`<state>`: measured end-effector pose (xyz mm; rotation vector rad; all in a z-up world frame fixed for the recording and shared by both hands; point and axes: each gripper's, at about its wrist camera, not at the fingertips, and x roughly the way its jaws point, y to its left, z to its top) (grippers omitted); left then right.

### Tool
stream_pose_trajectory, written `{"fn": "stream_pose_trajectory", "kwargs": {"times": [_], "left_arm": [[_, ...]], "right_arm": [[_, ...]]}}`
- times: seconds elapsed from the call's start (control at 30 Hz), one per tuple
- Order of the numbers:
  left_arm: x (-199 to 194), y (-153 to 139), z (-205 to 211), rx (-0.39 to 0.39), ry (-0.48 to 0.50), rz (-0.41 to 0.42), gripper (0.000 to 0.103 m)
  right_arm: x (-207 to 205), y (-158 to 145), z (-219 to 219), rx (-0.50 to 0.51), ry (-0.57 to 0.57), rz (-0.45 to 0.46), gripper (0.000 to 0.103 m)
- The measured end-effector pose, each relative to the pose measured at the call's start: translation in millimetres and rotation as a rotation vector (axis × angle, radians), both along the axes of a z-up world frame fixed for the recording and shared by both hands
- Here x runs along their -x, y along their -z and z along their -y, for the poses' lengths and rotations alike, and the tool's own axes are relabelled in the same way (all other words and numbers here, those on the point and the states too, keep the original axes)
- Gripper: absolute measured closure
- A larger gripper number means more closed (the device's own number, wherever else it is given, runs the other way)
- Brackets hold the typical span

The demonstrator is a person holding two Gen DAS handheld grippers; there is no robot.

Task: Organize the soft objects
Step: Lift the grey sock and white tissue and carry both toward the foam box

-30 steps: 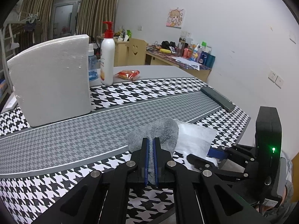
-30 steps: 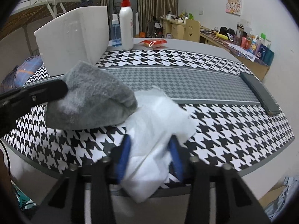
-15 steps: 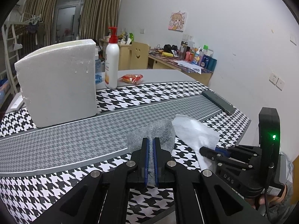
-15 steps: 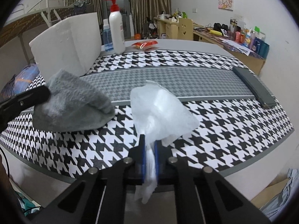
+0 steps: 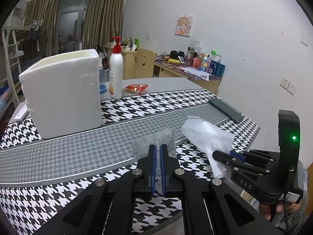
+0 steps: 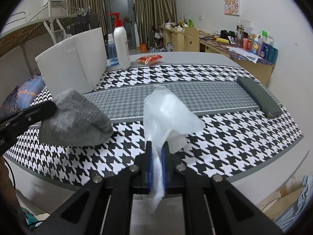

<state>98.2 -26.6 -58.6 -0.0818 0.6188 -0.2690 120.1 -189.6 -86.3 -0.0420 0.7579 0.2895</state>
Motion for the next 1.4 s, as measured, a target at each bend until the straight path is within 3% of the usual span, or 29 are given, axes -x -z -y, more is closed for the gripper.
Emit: {"fn": "stream_pose_trajectory", "kwargs": {"times": [1.4], "left_arm": [[-7.7, -24.9, -10.1, -0.032, -0.031, 0.032, 0.098]], "right_arm": [[-6.4, -33.7, -6.4, -0.045, -0.030, 0.085, 0.092]]}}
